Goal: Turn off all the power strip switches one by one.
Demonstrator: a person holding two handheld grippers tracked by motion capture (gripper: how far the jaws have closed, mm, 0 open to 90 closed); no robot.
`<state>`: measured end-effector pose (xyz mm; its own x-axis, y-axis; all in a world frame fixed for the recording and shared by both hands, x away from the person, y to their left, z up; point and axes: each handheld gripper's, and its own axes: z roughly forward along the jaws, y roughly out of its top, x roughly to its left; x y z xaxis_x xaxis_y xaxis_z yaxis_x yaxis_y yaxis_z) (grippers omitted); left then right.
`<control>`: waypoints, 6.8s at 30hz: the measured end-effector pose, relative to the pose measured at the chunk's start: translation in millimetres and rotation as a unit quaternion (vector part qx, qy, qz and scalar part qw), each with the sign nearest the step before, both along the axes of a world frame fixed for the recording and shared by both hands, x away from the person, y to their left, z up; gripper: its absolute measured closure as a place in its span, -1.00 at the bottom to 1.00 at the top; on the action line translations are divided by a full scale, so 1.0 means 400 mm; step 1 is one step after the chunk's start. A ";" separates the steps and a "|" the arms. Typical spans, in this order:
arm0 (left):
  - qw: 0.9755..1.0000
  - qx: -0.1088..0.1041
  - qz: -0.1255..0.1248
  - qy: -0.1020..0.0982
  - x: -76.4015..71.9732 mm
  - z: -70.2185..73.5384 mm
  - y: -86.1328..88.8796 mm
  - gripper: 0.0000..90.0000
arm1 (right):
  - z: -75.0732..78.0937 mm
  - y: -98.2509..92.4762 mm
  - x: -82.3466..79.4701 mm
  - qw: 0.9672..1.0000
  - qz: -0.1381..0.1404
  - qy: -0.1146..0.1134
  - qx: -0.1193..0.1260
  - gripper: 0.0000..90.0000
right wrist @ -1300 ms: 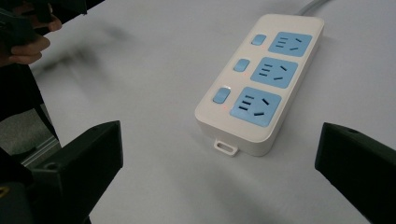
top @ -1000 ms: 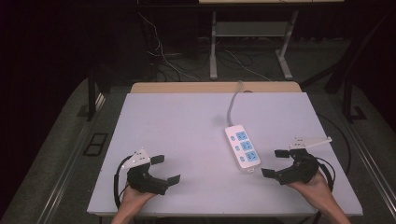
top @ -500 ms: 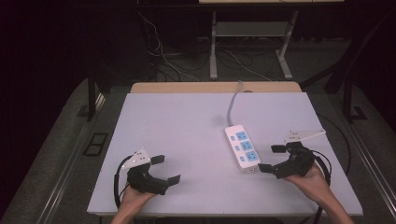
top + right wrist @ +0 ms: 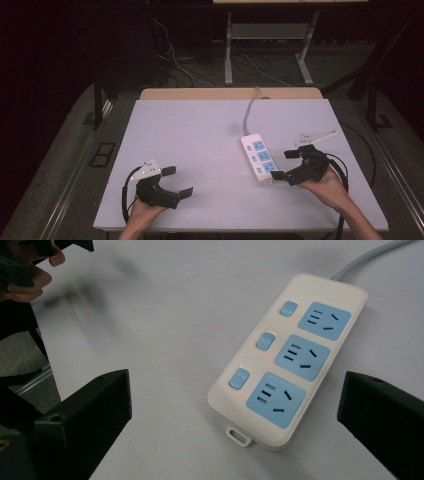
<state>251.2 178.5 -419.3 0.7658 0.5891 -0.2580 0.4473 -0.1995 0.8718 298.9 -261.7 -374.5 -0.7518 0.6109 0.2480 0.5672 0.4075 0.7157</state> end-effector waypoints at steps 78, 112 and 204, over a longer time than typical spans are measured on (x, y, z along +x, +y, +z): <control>1.000 0.003 0.003 0.002 0.005 -0.003 0.005 -1.00 | -0.090 0.116 0.143 0.988 0.106 0.078 -0.081 0.99; 1.000 0.004 0.004 0.002 0.006 -0.004 0.005 -1.00 | -0.106 0.108 0.126 0.991 0.102 0.051 -0.069 1.00; 1.000 0.001 0.006 0.002 0.010 -0.004 0.012 -1.00 | -0.073 0.166 0.251 0.982 0.123 0.080 -0.121 1.00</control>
